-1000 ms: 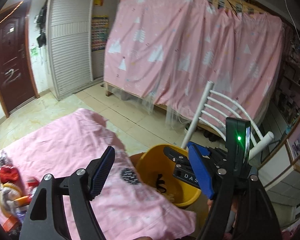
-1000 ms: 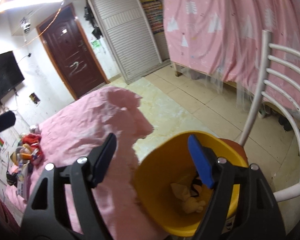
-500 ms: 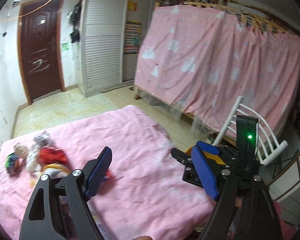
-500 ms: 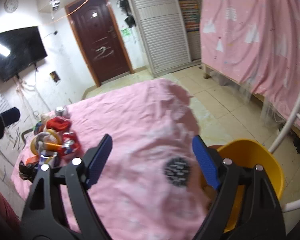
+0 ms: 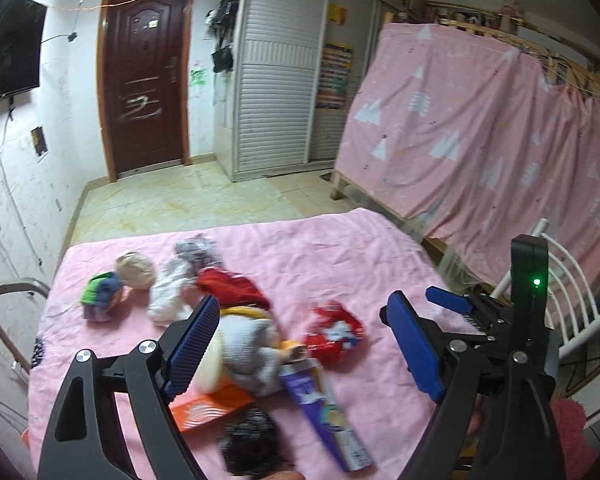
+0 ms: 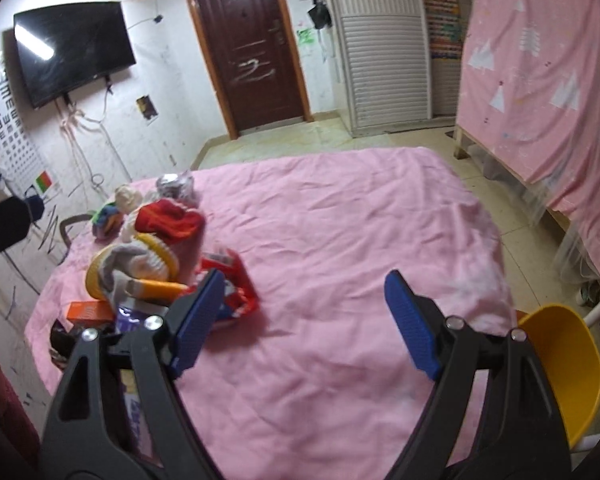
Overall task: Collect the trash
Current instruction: 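Grasp the black plastic bag with the left tool while the right tool grasps the red snack packet, then carry the bag and packet to the yellow bucket and release both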
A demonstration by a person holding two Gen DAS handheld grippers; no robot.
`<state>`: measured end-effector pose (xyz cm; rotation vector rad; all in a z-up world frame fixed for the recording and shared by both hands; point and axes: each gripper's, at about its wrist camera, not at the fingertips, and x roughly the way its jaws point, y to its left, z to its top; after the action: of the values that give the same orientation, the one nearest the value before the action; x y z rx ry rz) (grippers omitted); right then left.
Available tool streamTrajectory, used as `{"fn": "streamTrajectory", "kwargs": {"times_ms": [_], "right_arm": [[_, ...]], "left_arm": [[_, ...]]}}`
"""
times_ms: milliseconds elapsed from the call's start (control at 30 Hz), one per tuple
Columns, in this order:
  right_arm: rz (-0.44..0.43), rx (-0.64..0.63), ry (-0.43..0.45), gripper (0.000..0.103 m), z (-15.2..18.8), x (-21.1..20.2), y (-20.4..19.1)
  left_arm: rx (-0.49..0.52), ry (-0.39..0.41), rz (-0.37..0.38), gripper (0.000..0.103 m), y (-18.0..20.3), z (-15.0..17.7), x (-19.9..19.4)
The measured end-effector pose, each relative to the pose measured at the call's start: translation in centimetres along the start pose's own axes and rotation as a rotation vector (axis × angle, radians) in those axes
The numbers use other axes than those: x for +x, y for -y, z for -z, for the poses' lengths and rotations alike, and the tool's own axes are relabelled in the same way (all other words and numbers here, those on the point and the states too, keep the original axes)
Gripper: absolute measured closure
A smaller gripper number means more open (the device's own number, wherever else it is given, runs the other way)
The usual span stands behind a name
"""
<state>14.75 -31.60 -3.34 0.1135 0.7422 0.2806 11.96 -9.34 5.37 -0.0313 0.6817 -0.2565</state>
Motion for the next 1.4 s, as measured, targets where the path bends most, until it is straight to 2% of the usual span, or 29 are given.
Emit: {"fn": "streamTrajectory", "kwargs": {"times_ms": [300, 500, 800, 933, 1033, 1067, 1267, 1333, 1400], "right_arm": [[-0.024, -0.053, -0.072, 0.024, 0.2, 3.5, -3.1], [-0.011, -0.062, -0.105, 0.024, 0.2, 4.7, -3.5], [-0.028, -0.130, -0.136, 0.025, 0.6, 5.4, -5.3], [-0.039, -0.134, -0.154, 0.042, 0.7, 5.9, -5.4], [-0.060, -0.136, -0.160, 0.060, 0.9, 5.9, -5.2], [-0.066, -0.136, -0.157, 0.068, 0.9, 5.8, -5.2], [-0.089, -0.116, -0.118, 0.070, 1.1, 4.4, -4.3], [-0.099, -0.110, -0.101, 0.070, 1.1, 3.7, -3.9], [-0.102, -0.101, -0.084, 0.070, 1.1, 2.9, -3.4]], "left_arm": [[-0.022, -0.045, -0.054, 0.027, -5.1, 1.4, 0.1], [-0.046, -0.088, -0.004, 0.026, -6.7, 3.4, -0.2], [-0.027, -0.115, 0.054, 0.026, -5.4, 6.8, -1.1], [-0.035, -0.158, 0.050, 0.026, -4.5, 8.2, -0.4], [-0.037, -0.197, 0.059, 0.027, -3.9, 9.2, 0.4], [-0.042, -0.202, 0.059, 0.029, -3.7, 9.4, 0.6], [-0.065, -0.232, 0.056, 0.047, -3.3, 10.0, 2.0], [-0.072, -0.235, 0.052, 0.056, -3.3, 10.1, 2.5], [-0.078, -0.248, 0.046, 0.075, -3.3, 10.3, 3.1]]}}
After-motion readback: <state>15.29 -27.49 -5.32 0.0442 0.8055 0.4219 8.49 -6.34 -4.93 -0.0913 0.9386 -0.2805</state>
